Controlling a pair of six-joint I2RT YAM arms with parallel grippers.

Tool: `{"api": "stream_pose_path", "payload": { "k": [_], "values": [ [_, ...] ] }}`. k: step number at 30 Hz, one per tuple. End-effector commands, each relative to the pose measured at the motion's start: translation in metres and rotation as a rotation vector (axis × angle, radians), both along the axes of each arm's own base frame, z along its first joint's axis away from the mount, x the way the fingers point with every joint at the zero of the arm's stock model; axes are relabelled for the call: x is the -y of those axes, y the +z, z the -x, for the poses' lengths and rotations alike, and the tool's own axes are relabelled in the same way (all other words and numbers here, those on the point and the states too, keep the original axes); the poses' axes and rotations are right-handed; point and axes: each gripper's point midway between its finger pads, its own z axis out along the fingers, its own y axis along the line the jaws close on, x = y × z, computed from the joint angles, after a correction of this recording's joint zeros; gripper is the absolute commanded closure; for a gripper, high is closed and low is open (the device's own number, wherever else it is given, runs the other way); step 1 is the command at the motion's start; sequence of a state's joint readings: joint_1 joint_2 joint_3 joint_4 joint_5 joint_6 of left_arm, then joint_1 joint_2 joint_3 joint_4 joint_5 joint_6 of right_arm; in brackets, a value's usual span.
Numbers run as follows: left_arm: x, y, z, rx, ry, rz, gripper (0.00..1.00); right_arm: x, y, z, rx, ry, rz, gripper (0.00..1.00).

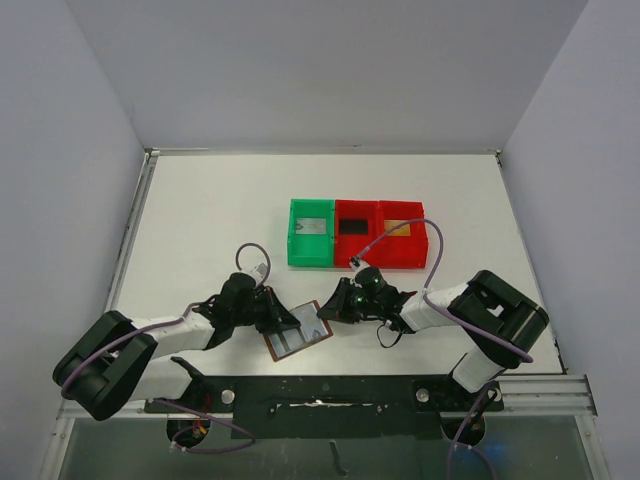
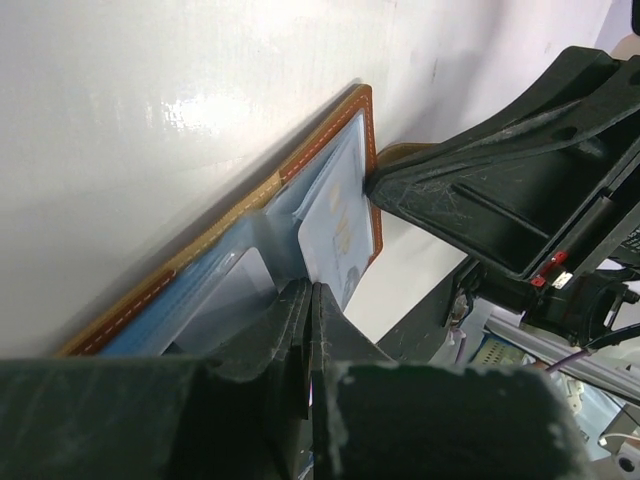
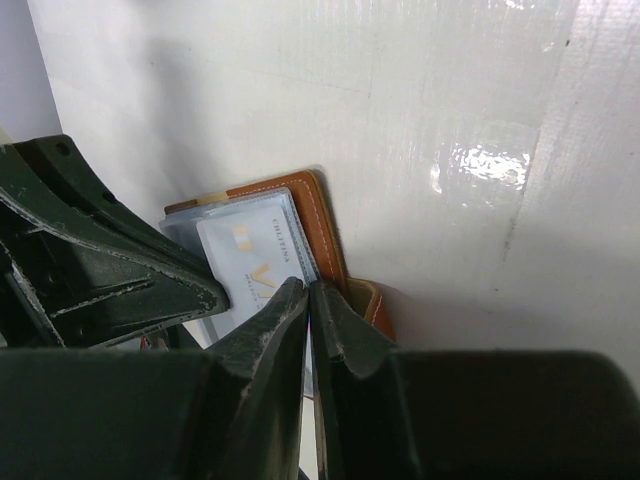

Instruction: Take the credit cards out of the card holder

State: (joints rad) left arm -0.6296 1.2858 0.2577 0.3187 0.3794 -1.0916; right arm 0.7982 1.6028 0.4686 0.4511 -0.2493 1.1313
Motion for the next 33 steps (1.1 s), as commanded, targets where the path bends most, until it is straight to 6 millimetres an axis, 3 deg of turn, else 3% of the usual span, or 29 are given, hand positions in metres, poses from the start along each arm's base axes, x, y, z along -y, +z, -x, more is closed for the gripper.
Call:
{"api": "stream_pose_path", "payload": {
  "k": [1,17,28,33],
  "values": [
    [0.0,0.017,-0.008,0.068,-0.023,0.01,1.0,0.041,-0.051,0.016,-0.078,-0.031,0.229,0.9],
    [-0.014,0.004,0.009,0.033,-0.081,0.003,1.0,0.027,-0.032,0.005,-0.022,0.002,0.192,0.9],
    [-0.02,0.006,0.009,0.025,-0.19,-0.038,1.0,0.027,-0.029,0.003,-0.017,0.002,0.188,0.9],
    [-0.024,0.003,0.008,0.014,-0.153,-0.055,1.0,0.024,-0.025,0.001,-0.003,0.016,0.184,0.9]
  ]
}}
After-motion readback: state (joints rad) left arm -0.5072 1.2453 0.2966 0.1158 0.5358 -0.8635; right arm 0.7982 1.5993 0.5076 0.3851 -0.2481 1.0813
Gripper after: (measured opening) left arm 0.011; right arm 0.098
